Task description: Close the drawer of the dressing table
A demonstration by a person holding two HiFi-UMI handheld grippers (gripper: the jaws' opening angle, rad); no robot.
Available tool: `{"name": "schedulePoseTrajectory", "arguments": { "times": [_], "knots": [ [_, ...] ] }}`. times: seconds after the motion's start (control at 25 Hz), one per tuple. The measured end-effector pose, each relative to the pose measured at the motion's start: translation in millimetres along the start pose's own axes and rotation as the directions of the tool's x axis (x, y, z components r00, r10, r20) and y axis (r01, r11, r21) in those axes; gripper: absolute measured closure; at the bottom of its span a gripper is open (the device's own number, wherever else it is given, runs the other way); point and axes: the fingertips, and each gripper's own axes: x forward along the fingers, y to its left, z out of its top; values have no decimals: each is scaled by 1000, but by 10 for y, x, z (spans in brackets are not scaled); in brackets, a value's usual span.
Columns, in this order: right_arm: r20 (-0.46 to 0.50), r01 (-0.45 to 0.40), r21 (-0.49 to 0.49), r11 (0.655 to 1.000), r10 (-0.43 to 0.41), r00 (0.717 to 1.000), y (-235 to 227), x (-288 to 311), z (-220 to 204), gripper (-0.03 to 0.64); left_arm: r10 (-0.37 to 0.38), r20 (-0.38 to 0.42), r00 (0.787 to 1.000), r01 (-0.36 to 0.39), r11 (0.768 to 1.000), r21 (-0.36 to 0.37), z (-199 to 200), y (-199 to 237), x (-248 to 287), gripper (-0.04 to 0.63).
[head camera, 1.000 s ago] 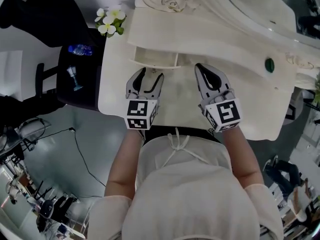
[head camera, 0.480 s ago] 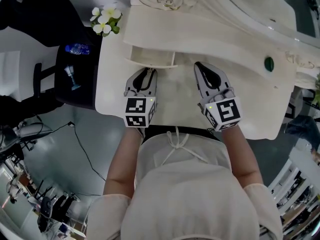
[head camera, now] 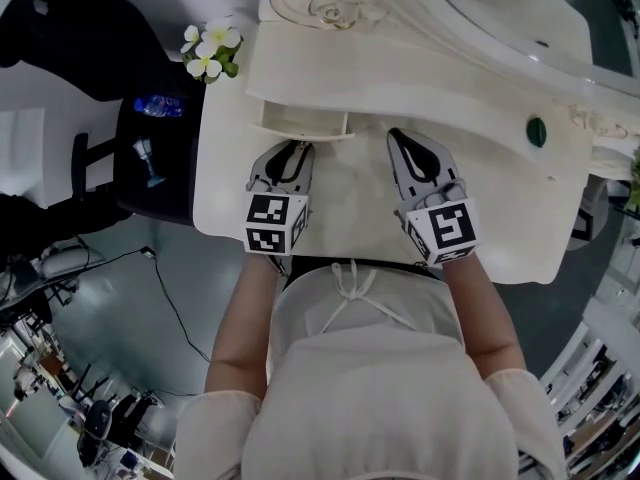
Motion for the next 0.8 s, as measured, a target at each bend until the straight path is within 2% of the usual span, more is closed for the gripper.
{"name": "schedulePoseTrajectory", "arguments": {
  "times": [0.36, 0.8],
  "knots": [
    [-15, 10, 11, 1000, -9, 1000, -117, -12, -50, 611, -8, -17, 1000, 8, 999, 42, 109, 81, 113, 488],
    [9, -22, 15, 1000, 22, 1000, -77, 57, -21, 611, -8, 14, 1000, 8, 1000, 26, 264, 129, 276, 488]
  ]
}}
